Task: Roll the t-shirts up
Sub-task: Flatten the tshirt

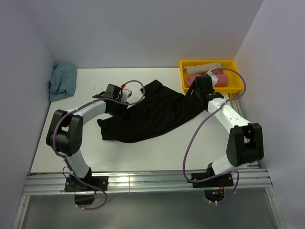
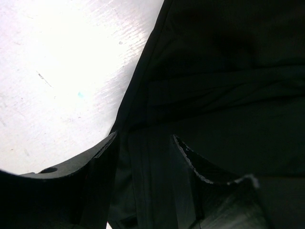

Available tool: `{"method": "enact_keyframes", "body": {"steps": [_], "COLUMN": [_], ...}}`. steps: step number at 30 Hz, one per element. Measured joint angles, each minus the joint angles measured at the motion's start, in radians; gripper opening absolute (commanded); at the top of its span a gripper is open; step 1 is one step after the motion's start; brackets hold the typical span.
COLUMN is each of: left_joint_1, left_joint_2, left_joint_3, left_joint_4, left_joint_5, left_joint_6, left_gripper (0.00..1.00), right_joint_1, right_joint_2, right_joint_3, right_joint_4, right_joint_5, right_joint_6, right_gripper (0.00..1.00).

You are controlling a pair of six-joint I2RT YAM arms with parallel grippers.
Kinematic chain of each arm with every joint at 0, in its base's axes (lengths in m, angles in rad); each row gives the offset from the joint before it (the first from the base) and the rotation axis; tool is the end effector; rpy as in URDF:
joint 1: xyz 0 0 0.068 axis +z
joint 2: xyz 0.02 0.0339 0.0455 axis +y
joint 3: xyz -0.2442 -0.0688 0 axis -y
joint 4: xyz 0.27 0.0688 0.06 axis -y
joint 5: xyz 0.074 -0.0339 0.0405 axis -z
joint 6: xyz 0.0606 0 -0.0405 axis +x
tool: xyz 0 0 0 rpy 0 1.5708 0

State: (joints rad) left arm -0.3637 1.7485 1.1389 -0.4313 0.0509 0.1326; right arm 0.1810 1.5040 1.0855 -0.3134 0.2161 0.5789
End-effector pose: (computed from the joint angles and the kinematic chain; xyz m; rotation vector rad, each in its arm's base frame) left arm 0.3605 -0.1405 0.1324 0.6603 2.5325 -0.1480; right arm 0.3701 0.0545 0.2132 0.5596 2.2168 0.1476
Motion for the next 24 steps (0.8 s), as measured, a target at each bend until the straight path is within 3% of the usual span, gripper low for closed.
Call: {"method": "enact_keyframes", "body": {"steps": [13,21,24], "left_joint_1": [-0.001,-0.003,-0.005], "left_joint_2": [0.055,0.061,0.061], "left_joint_3": [0.029,0.029,0.031], "left_joint_4": [-0.016,-0.03,-0.039], "left_joint_5": [0.009,0.03,0.032], "left_joint_6": [-0.013,-0.017,-0.018], "left_gripper": [0.47,0.36,0.27], "right_joint_1": [0.0,0.0,0.0], "right_joint_2": [0.003,0.032,0.041], "right_joint_3": [0.0,0.001,0.001], "right_joint_4": [-0.006,-0.013,-0.014], "right_joint_5": [0.005,0.007,0.007], "right_joint_6": [-0.001,-0.001,-0.001], "right_gripper": [0.77,0.76,0.76]}}
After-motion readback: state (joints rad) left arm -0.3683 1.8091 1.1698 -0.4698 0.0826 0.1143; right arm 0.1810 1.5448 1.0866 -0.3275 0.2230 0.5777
